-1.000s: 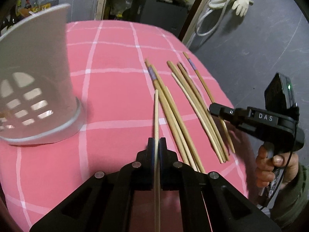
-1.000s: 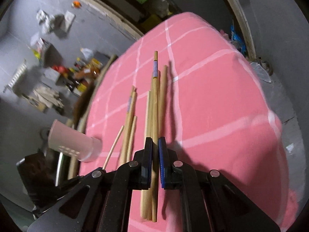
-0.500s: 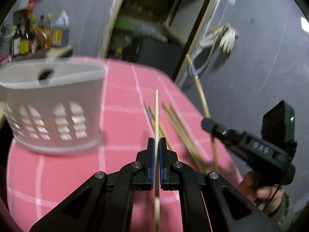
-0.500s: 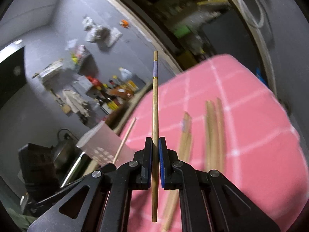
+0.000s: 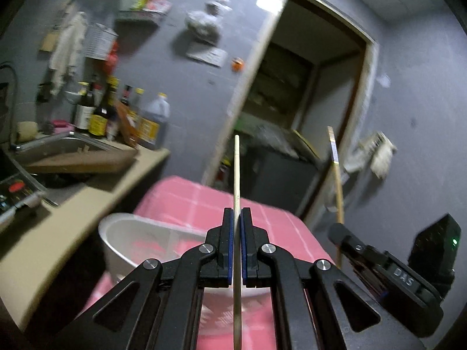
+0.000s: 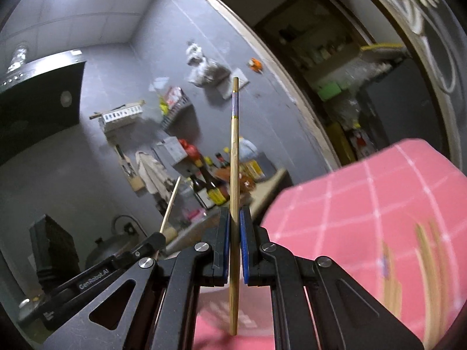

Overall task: Organize utensils
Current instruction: 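Lift the held chopstick with the left tool while the right tool carries its chopstick over the white holder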

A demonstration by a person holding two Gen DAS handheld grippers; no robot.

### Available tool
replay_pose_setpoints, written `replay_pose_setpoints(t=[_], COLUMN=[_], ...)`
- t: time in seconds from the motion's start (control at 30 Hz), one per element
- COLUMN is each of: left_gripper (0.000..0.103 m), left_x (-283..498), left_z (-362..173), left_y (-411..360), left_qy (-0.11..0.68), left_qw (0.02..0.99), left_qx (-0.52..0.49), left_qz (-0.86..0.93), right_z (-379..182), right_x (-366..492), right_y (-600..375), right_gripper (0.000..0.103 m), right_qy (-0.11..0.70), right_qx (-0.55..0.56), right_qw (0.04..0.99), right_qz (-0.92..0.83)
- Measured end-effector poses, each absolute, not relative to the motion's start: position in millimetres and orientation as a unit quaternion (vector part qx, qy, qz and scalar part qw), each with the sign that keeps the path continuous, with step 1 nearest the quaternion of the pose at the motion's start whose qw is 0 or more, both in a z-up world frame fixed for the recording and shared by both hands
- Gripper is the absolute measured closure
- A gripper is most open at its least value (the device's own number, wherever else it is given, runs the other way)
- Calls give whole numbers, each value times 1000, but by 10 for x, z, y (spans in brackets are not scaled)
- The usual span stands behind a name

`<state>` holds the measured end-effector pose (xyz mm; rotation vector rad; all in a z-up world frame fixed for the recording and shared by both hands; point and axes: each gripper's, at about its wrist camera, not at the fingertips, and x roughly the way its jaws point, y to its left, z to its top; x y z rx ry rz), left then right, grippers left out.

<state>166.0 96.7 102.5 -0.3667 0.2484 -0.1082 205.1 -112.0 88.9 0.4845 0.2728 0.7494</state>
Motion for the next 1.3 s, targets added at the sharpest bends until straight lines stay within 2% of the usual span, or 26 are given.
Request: replay_pose_setpoints(t=[0.37,0.57,0.77,1.3], left_gripper=[101,100,100,100], left_x=[2006,2164,2082,2024], left_z=[1061,937,811,624], left_y=[1810,1771,1540,1284], left_qy=[56,56,63,88], left_qw=[972,971,979,985], left_qx=[-229,-232,-191,-140], left_qz=[13,34,41,45], right_z=[972,785,650,545], right_x=[2273,2303,2300,2209], right_y=[-570,-507,-468,-534], right_gripper=[98,98,98,98], right_qy=[66,74,95,119], right_qx=[195,166,139,116], right_qw=[908,916,916,918], right_qz=[366,359,364,361])
